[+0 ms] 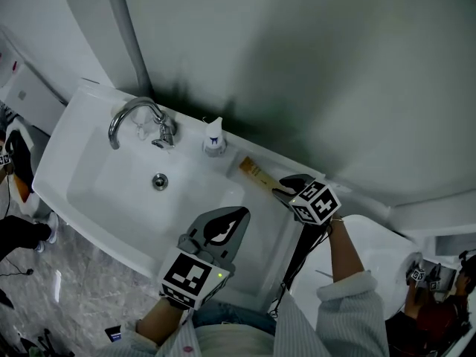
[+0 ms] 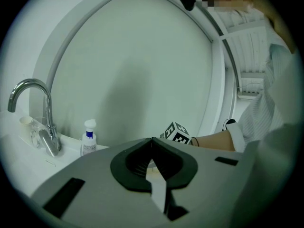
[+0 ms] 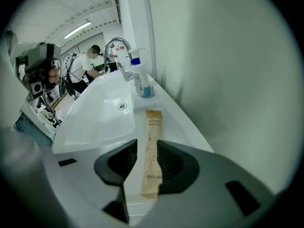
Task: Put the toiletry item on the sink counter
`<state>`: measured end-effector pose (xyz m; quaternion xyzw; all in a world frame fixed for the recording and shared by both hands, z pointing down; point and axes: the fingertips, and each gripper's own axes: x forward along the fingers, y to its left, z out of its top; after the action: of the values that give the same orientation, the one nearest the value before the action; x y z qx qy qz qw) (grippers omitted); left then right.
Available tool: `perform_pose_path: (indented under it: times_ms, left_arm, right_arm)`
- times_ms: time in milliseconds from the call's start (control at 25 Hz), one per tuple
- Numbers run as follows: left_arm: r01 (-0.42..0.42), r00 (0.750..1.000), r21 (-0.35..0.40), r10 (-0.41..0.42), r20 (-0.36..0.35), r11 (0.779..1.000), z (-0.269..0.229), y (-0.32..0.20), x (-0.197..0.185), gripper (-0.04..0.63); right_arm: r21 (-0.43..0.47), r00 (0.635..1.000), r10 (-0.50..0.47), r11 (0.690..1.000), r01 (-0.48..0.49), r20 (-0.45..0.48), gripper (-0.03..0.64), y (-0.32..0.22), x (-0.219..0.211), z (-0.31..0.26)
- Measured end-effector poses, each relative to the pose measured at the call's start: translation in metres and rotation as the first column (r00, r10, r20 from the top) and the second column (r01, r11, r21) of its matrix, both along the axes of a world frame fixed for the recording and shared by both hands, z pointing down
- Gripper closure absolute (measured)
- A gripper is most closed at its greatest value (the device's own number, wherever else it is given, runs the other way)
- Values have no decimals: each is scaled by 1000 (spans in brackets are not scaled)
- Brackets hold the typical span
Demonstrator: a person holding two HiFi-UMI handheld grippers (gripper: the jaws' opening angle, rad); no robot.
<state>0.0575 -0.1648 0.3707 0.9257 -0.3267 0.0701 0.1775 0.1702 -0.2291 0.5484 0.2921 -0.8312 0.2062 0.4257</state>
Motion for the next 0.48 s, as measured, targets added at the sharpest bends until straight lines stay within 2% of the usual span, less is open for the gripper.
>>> perform_pose_path:
  times_ms: [280, 480]
  left_arm:
    - [-12, 1000, 33, 12, -14, 999, -16, 21, -3, 578]
    - [-15, 1000, 76, 17, -21, 997, -35, 34, -6, 578]
  right_arm:
    - [101, 998, 21, 995, -27, 63, 484, 17, -17, -48]
    - [205, 990, 56, 975, -82, 129, 494, 25, -28, -94]
